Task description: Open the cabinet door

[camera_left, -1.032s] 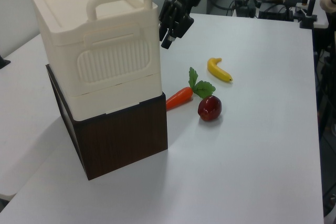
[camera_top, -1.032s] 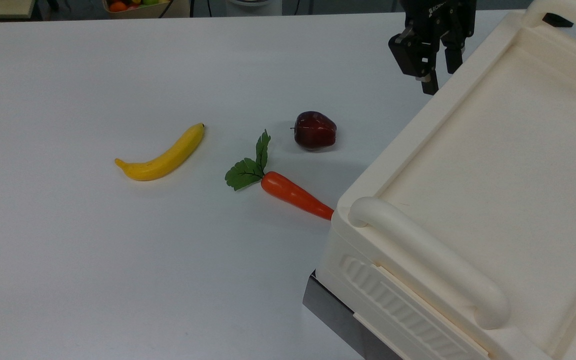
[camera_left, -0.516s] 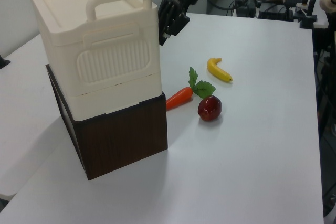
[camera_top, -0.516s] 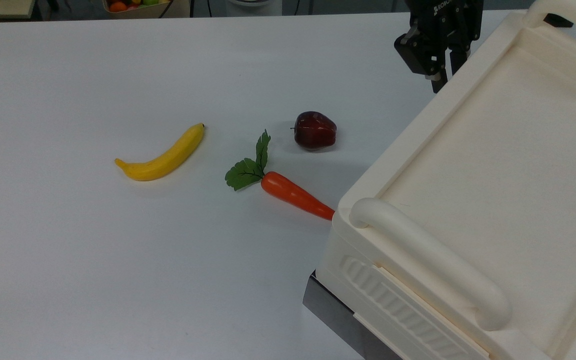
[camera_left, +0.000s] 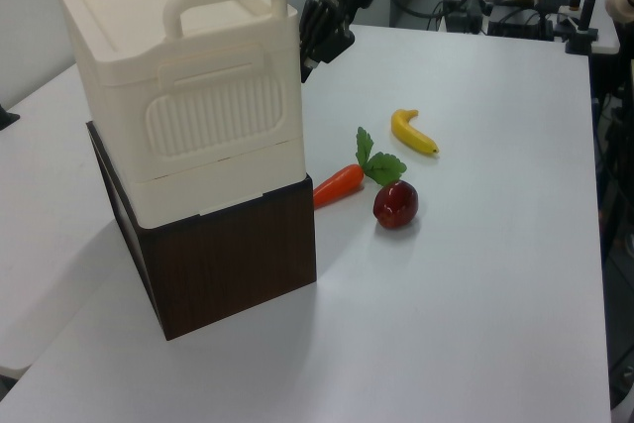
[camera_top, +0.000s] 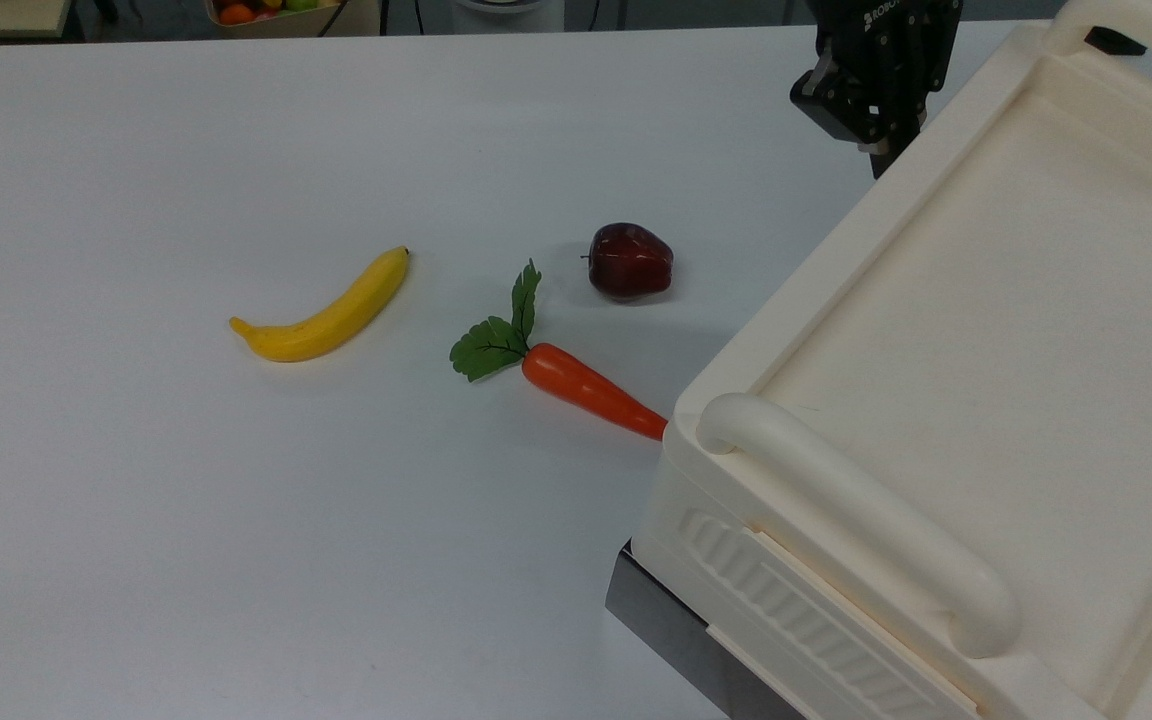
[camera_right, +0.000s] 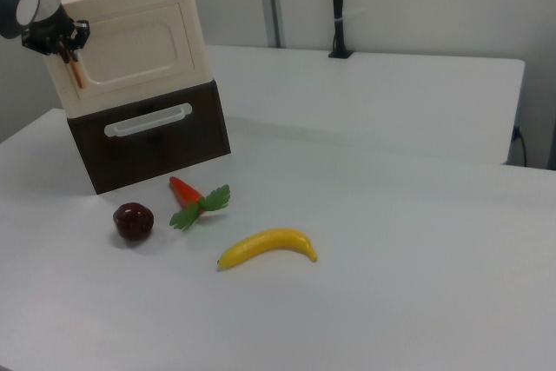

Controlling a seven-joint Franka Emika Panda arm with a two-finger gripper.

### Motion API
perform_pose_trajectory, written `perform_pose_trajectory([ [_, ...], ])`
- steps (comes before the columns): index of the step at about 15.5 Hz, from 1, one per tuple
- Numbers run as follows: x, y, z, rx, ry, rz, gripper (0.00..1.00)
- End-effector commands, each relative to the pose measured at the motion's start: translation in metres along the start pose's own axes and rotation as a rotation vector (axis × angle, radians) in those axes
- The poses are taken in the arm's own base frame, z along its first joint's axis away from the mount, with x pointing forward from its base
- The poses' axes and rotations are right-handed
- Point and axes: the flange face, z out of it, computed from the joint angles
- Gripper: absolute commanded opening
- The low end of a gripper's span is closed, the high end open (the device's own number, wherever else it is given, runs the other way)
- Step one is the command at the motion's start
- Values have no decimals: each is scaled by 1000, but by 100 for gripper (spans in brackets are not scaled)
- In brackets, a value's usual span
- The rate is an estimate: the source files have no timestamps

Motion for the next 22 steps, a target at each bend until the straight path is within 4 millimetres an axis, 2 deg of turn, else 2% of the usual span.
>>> perform_pose_trajectory([
  [1,-10,-6,-12,7,-95,0,11],
  [5,-20,-1,-18,-10,-164,-13,11],
  [7,-26,6,-25,-9,-190,1,15],
  [9,-36,19,-34,-3,-241,25,30],
  [11,-44,30,-49,-1,-272,50,73],
  [12,-49,36,-58,-2,-288,64,88],
  [14,-53,41,-77,-6,-298,76,92],
  [15,-53,42,-88,-11,-285,82,100],
  [16,-51,42,-96,-13,-267,85,100],
  [20,-35,29,-101,-13,-222,58,100],
  [22,-22,23,-106,-17,-131,52,100],
])
